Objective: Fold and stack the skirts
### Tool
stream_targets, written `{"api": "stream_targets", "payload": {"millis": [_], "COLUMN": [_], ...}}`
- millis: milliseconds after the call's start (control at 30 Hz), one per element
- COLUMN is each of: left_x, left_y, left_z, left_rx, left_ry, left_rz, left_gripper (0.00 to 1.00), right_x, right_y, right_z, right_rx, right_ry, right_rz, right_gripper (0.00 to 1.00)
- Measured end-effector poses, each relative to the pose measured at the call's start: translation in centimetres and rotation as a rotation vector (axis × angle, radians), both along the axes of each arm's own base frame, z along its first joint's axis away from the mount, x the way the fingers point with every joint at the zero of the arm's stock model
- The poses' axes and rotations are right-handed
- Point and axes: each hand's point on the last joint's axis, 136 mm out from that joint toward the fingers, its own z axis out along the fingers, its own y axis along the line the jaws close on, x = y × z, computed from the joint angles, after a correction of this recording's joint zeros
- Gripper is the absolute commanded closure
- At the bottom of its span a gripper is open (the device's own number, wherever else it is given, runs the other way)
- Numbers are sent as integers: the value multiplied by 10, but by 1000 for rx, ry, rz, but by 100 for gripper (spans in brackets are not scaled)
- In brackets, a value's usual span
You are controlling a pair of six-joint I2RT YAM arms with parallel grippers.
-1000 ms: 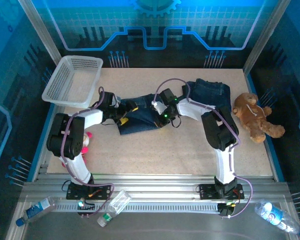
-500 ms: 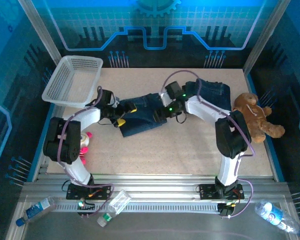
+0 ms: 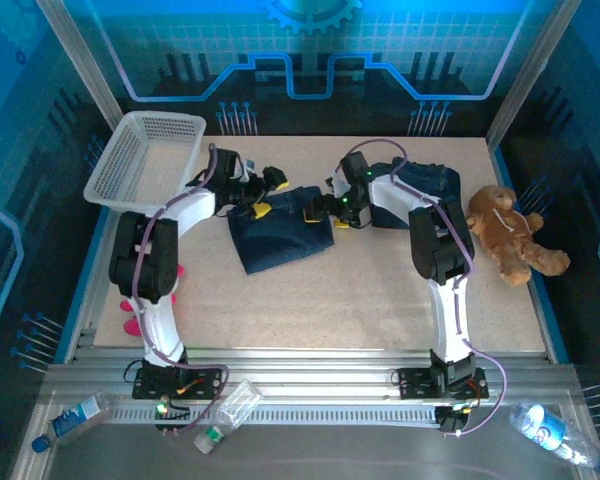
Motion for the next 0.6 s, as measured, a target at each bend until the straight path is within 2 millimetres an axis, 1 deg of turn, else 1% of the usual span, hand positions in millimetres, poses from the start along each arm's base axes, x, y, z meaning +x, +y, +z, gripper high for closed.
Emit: {"api": "stream_targets", "payload": {"millis": [67,133,167,267,433,500,567,600], "left_x": [4,2,1,3,2,1,0,0], "left_y": [2,4,5,4,5,5,5,5], "left_z": [-16,-36,-43,-45,-46,-46,-45,-46], "left_rx": [19,38,41,41,41,40,38,38], "left_ry": [30,77,90,88,82,76,70,68], "left_rz": [12,21,22,22,23,24,25,25], "left_gripper": [1,1,1,1,1,1,1,1], "right_x": [3,4,4,3,-14,-22,-27,-28], "right_y": [0,3,6,12,47,58,64,66], "right_z": [-3,-5,-6,-2,3,4,1,0], "right_rx": [-7,4,17,61,161,178,182,183], "right_ry": [4,16,21,35,56,63,76,84], "right_rz": [-6,-3,4,17,104,133,143,142], "right_gripper": [0,0,1,2,3,4,9,15]}}
